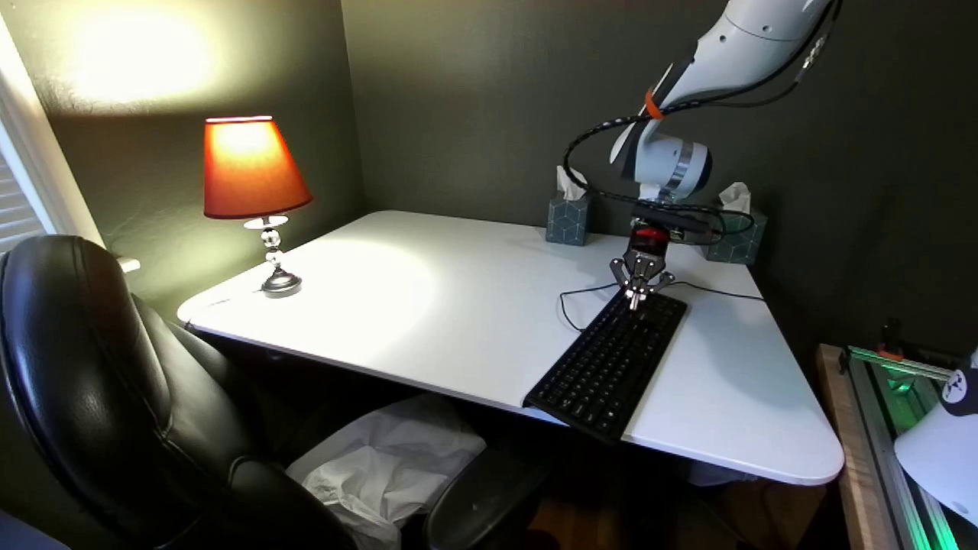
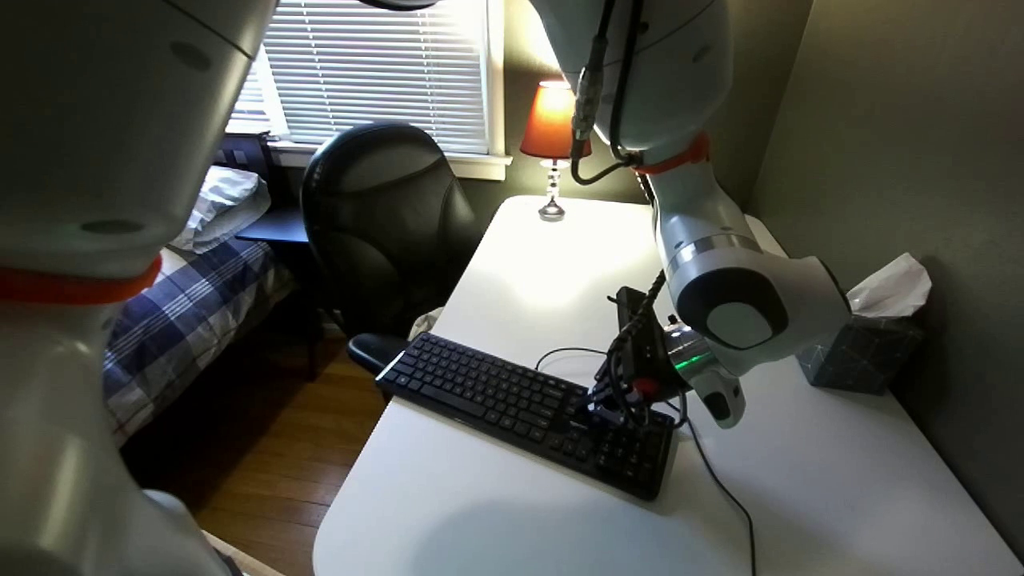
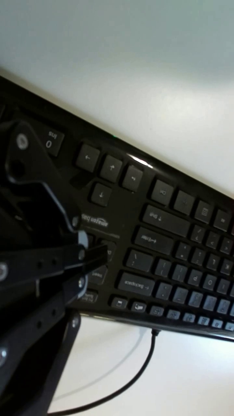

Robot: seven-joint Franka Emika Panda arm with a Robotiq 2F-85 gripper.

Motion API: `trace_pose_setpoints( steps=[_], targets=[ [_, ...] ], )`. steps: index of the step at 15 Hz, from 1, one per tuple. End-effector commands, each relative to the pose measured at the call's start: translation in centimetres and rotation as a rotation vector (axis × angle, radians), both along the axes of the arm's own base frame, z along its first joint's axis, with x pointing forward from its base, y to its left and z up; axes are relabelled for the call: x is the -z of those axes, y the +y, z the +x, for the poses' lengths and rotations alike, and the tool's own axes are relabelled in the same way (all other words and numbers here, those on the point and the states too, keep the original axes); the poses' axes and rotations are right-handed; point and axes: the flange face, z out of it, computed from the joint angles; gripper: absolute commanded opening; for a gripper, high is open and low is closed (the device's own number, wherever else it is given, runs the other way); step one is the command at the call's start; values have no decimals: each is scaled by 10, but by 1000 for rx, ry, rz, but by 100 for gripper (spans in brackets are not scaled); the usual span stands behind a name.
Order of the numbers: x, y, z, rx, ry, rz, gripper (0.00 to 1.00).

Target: Press a key on the computer keyboard

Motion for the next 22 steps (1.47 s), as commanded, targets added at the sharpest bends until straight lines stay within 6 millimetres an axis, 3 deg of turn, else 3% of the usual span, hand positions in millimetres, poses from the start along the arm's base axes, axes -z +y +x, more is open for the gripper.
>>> trace_pose_setpoints(
  steps=[1, 5, 6, 8, 17, 22],
  targets=[
    [-7, 2, -1, 14, -16, 23, 0],
    [-14, 4, -1, 7, -23, 20, 0],
    [-16, 5, -1, 1, -22, 26, 26],
    [-19, 6, -2, 0, -27, 31, 32],
    [-37, 12, -3, -17, -45, 23, 99],
    [-58, 24, -5, -33, -72, -28, 100]
  ],
)
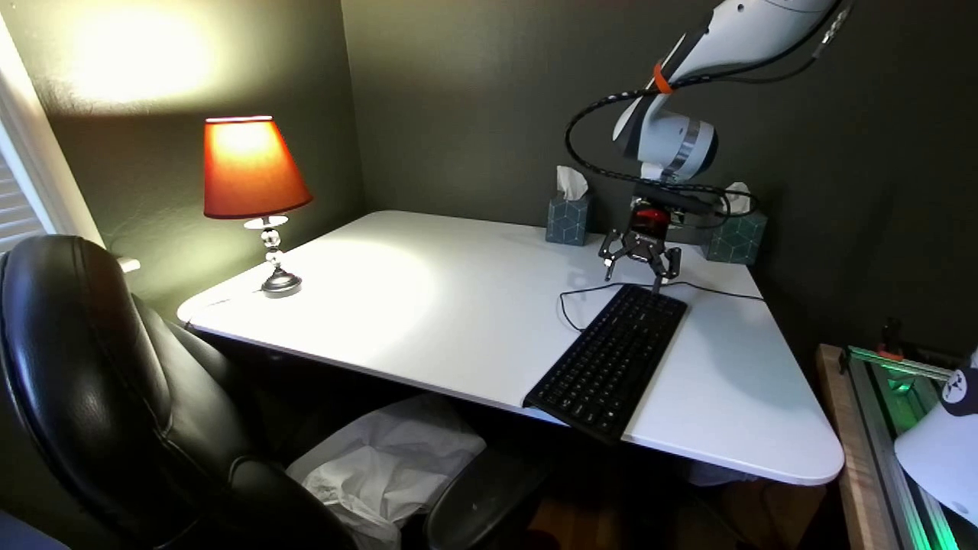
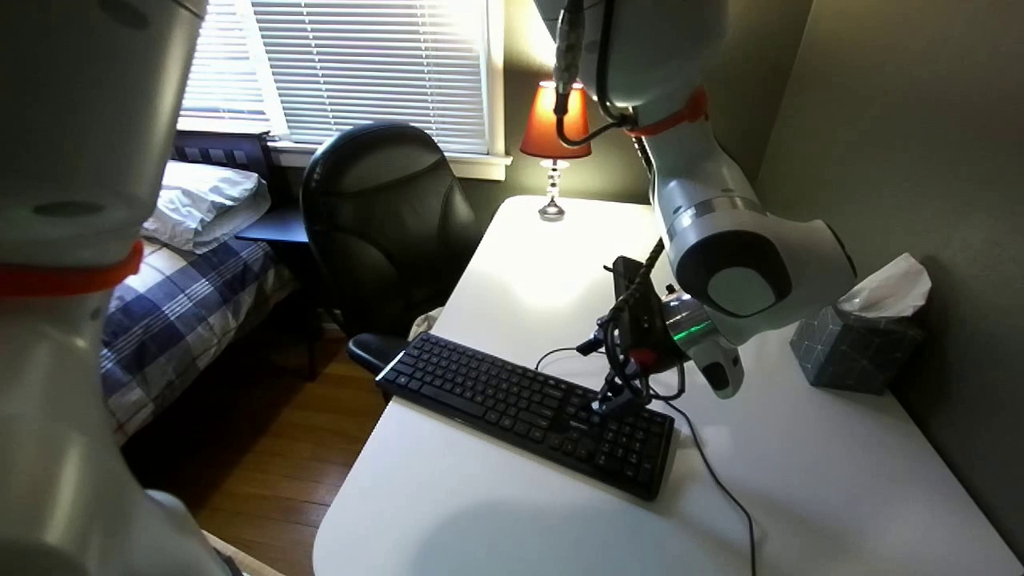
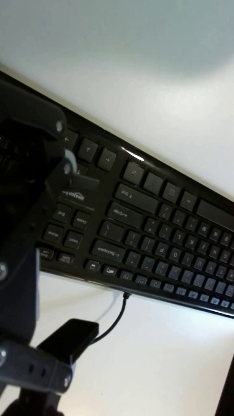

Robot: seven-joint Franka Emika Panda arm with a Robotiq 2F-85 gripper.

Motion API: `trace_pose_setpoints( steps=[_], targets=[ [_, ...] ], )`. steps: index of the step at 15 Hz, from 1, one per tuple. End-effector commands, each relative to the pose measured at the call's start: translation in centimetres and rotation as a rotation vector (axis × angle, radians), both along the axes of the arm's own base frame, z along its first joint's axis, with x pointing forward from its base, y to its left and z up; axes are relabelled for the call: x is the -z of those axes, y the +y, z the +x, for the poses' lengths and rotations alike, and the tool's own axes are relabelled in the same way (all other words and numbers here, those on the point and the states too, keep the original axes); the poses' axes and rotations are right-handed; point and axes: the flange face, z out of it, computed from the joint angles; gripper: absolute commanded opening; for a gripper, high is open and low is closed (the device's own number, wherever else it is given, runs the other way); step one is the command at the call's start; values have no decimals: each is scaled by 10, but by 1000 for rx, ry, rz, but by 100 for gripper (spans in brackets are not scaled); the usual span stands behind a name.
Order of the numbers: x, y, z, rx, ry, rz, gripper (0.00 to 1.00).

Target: Press a key on the computer keyboard

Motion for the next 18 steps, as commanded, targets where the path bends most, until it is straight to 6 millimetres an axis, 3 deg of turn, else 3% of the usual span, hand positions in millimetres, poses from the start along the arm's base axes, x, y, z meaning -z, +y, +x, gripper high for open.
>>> trace_pose_setpoints(
  steps=[1, 10, 18],
  targets=[
    [-20, 15, -8, -16, -28, -57, 100],
    [-57, 36, -3, -12, -82, -350, 100],
    [-76, 59, -7, -15, -65, -547, 100]
  ],
)
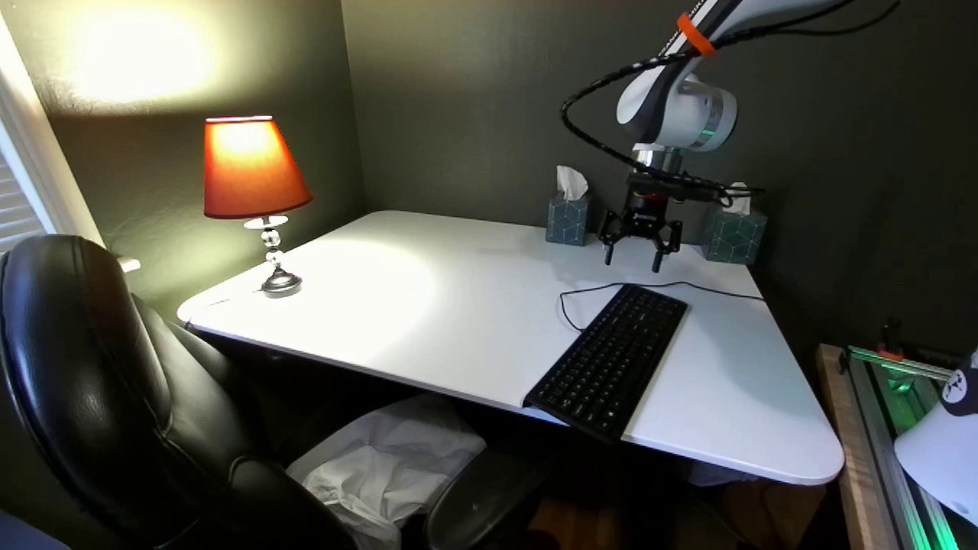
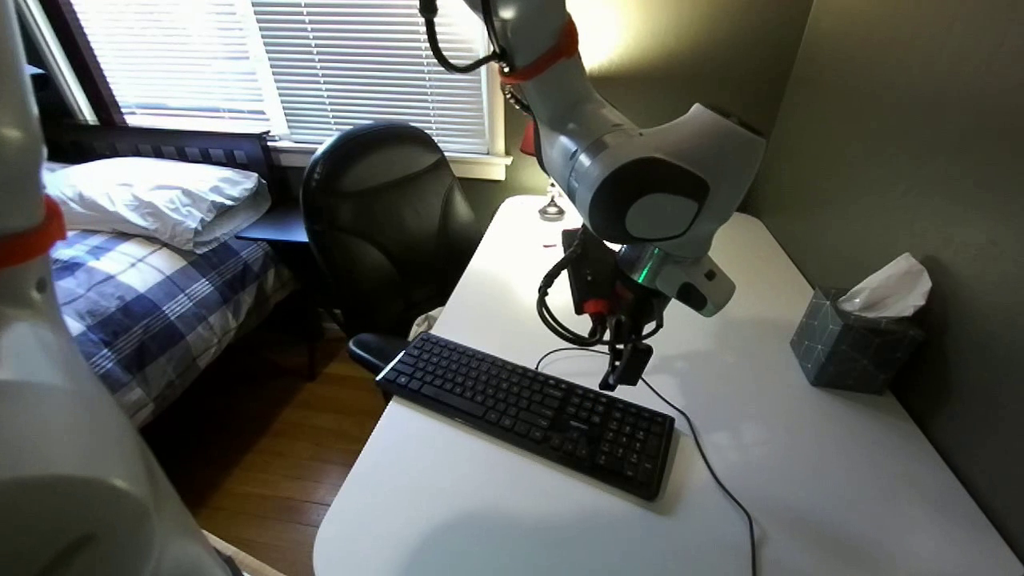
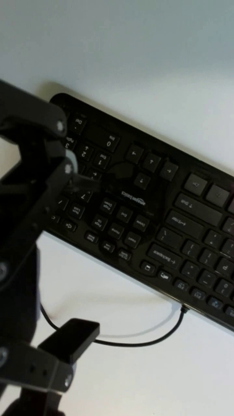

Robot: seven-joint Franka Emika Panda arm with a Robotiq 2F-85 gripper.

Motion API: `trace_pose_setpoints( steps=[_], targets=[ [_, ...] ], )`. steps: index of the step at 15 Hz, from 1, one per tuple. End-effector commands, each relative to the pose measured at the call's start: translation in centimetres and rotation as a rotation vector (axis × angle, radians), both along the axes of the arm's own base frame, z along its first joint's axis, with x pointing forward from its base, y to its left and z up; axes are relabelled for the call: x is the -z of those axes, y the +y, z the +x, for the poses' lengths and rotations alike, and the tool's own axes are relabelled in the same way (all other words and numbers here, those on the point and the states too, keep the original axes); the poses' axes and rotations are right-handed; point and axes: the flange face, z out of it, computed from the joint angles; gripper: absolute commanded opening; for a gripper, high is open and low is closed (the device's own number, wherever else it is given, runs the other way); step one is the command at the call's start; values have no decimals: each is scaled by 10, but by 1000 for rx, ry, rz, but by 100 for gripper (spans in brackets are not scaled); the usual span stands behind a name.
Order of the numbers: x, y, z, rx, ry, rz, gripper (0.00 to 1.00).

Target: Press a key on the computer keyboard

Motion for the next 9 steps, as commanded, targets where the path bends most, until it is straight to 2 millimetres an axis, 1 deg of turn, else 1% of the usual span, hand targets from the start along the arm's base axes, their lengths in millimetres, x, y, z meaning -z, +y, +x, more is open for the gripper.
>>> trace_pose_setpoints(
  steps=[1, 2, 3, 5, 9],
  targets=[
    [-11, 16, -12, 9, 2, -66, 100],
    [-14, 18, -13, 7, 4, -77, 100],
    [-7, 9, -3, -3, 7, -44, 100],
    [-11, 13, -5, -4, 10, -54, 100],
    [-13, 14, -7, -3, 8, -55, 100]
  ],
)
